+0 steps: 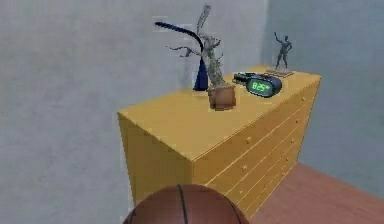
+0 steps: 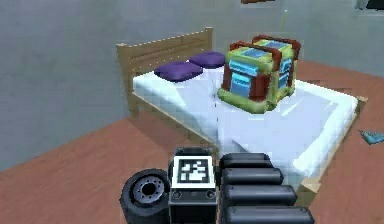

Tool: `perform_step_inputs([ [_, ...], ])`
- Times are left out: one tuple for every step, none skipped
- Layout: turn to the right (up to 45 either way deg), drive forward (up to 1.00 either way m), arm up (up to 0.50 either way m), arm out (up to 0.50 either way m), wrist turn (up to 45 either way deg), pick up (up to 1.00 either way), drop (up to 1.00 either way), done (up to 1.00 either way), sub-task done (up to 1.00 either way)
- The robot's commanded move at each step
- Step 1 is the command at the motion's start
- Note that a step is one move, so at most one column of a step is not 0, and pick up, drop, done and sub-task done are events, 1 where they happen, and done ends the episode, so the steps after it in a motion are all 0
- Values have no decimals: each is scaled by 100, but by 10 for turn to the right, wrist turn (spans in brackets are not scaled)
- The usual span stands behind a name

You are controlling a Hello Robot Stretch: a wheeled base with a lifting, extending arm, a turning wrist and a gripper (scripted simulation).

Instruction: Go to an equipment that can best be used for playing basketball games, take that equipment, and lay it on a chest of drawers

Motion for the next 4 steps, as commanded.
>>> perform_step_inputs([
  [-330,0,0,0,0,0,0,0,0],
  [0,30,0,0,0,0,0,0,0],
  [450,0,0,0,0,0,0,0,0],
  [30,0,0,0,0,0,0,0,0],
])
